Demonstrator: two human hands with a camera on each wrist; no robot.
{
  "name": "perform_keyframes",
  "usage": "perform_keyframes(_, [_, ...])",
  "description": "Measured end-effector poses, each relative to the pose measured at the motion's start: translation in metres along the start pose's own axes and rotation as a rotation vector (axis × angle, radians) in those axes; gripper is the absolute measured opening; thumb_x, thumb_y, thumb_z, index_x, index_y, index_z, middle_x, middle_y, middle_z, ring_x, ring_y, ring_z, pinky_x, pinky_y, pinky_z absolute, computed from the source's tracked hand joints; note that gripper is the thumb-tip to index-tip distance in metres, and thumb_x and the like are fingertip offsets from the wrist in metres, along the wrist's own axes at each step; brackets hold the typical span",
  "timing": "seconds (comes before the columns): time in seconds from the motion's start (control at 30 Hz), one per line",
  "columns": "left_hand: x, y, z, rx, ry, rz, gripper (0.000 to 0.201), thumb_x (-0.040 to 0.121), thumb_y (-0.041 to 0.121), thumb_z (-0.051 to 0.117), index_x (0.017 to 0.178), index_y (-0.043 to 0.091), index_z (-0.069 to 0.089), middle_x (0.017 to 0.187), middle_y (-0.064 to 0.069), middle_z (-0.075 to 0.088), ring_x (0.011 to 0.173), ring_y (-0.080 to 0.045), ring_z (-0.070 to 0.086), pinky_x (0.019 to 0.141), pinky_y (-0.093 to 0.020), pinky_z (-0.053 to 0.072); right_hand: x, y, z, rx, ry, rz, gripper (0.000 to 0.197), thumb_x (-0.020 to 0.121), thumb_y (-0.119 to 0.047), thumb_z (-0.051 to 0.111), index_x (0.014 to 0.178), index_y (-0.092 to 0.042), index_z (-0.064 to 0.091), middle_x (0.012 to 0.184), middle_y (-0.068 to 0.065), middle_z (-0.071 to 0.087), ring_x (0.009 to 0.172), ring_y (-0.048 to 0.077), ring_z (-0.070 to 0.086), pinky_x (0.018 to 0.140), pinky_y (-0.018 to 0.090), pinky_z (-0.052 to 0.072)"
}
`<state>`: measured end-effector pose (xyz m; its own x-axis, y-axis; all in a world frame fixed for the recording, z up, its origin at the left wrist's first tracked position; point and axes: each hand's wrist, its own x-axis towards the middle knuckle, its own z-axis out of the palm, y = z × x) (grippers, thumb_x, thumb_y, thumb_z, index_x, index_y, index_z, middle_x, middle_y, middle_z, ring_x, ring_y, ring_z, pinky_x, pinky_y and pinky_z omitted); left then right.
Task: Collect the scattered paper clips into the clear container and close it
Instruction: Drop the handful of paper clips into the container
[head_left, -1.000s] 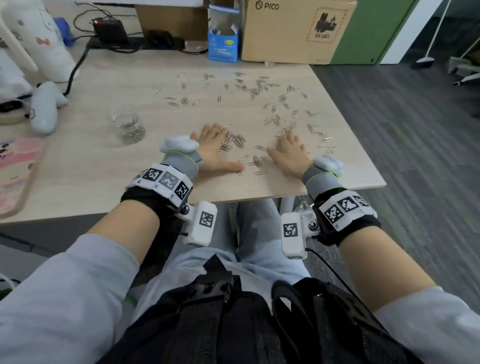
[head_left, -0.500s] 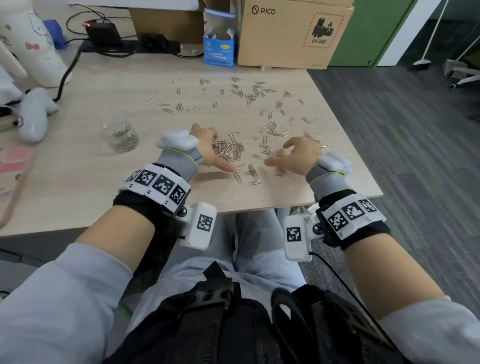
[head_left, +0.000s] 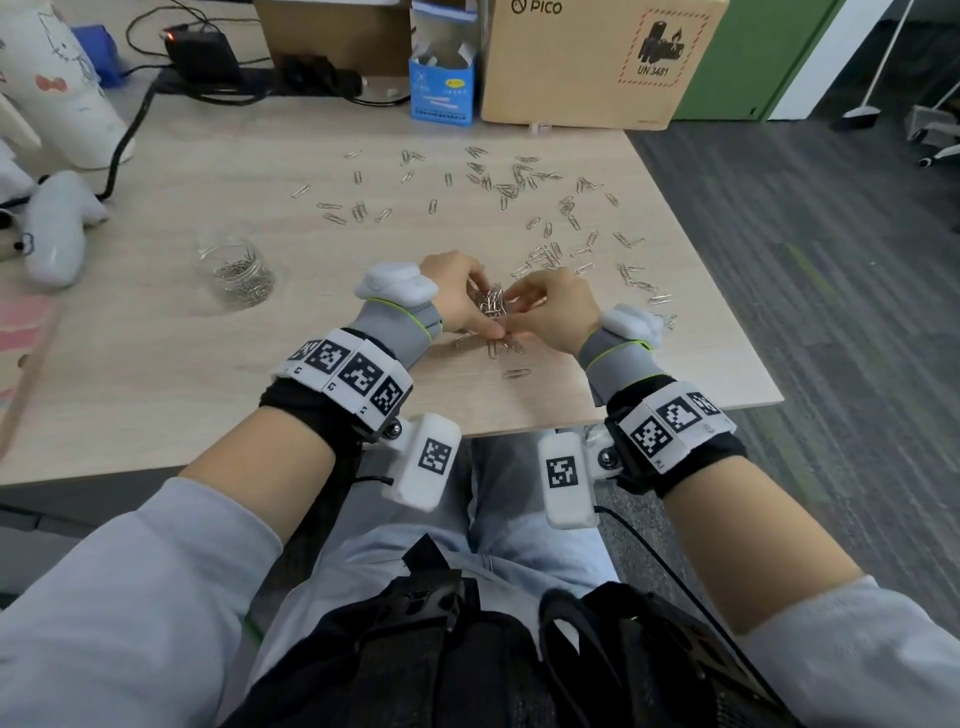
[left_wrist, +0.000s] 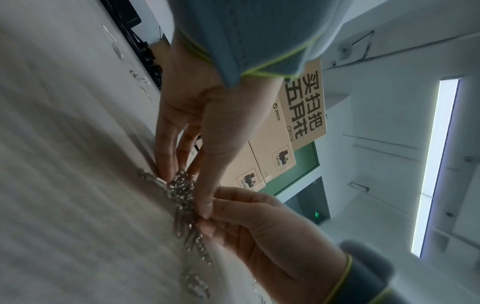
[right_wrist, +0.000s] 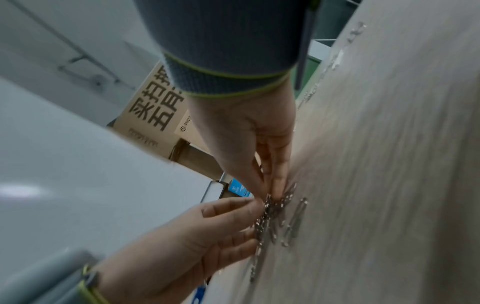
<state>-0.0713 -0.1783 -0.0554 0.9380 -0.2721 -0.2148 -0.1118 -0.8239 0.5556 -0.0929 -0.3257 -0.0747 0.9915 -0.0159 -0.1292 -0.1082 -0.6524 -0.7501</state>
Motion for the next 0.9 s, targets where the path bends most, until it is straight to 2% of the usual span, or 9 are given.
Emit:
perform_keyframes(0.1, [0.002,0.000,-0.003,0.016,-0.050,0.006,0.083,0.052,0.051,0.084,0.122,0.020,0.052,0.118,-0.006,0.058,0.088,-0.020,0.058,0.090,-0.035,0.050,0.007,0.004,0.000,0.143,0.142,0.020,0.018,0.076,-0.006,0.067,0.093,-0.008,0.073,0.067,-0.005,0.061,0.059,0.003,0.058,0.068,0.020,0.051])
perform_keyframes(0.17, [0.006,-0.003,-0.002,0.138,-0.083,0.021,0.102,0.042,0.060,0.082,0.130,0.024,0.043,0.126,-0.007,0.043,0.105,-0.025,0.054,0.096,-0.041,0.046,0.013,0.009,0.000,0.272,0.249,0.069,0.016,0.078,-0.005,0.063,0.087,-0.012,0.074,0.075,0.002,0.066,0.073,0.013,0.062,0.083,0.030,0.053])
perform_keyframes(0.23, [0.006,-0.006,0.003,0.214,-0.096,0.042,0.106,0.039,0.062,0.082,0.130,0.026,0.040,0.125,-0.007,0.035,0.111,-0.027,0.050,0.097,-0.043,0.045,0.014,0.010,0.000,0.437,0.251,0.125,0.018,0.079,-0.003,0.058,0.083,-0.015,0.071,0.083,0.006,0.068,0.085,0.019,0.063,0.093,0.036,0.052])
perform_keyframes(0.33, [0.011,-0.004,0.007,0.187,-0.050,0.086,0.085,0.047,0.053,0.083,0.120,0.024,0.050,0.122,-0.007,0.040,0.106,-0.026,0.051,0.090,-0.036,0.043,0.013,0.006,-0.003,0.814,0.108,0.189,0.018,0.090,0.004,0.047,0.091,-0.002,0.064,0.084,0.008,0.063,0.085,0.022,0.062,0.087,0.026,0.052])
perform_keyframes(0.43, [0.021,-0.003,0.006,0.143,0.002,0.108,0.054,0.061,0.041,0.081,0.107,0.021,0.060,0.114,-0.008,0.052,0.102,-0.026,0.055,0.080,-0.030,0.038,0.014,0.007,-0.005,1.034,0.006,0.202,0.022,0.095,0.004,0.040,0.087,-0.002,0.060,0.088,0.010,0.064,0.083,0.017,0.065,0.077,0.017,0.053])
perform_keyframes(0.6, [0.031,-0.004,0.004,0.097,0.062,0.152,0.027,0.073,0.027,0.074,0.096,0.015,0.067,0.089,0.000,0.055,0.083,-0.019,0.052,0.067,-0.025,0.035,0.021,0.012,-0.009,1.199,-0.044,0.280,0.017,0.095,-0.002,0.043,0.091,0.002,0.058,0.094,0.016,0.065,0.089,0.022,0.065,0.079,0.022,0.055])
perform_keyframes(0.7, [0.035,-0.007,0.003,-0.031,0.039,0.149,0.010,0.075,0.019,0.074,0.081,0.020,0.067,0.081,0.001,0.057,0.062,-0.018,0.058,0.047,-0.012,0.041,0.024,0.013,-0.014,1.273,-0.059,0.344,0.018,0.095,-0.004,0.042,0.090,0.002,0.058,0.091,0.015,0.066,0.087,0.023,0.065,0.082,0.025,0.054])
perform_keyframes(0.8, [0.039,-0.008,-0.001,-0.226,0.011,0.132,0.018,0.074,0.008,0.074,0.068,0.019,0.062,0.072,-0.004,0.058,0.037,-0.004,0.058,0.045,-0.016,0.051,0.027,0.013,-0.017,1.284,-0.073,0.374,0.021,0.096,-0.006,0.039,0.090,0.002,0.058,0.090,0.015,0.066,0.087,0.023,0.065,0.082,0.026,0.053])
perform_keyframes(0.9, [0.042,-0.001,-0.009,-0.306,-0.003,0.178,0.019,0.074,0.006,0.075,0.068,0.019,0.063,0.068,-0.004,0.060,0.039,0.000,0.059,0.047,-0.013,0.051,0.031,0.011,-0.018,1.300,-0.089,0.387,0.024,0.097,-0.008,0.037,0.090,0.002,0.058,0.093,0.016,0.064,0.084,0.023,0.064,0.078,0.026,0.055])
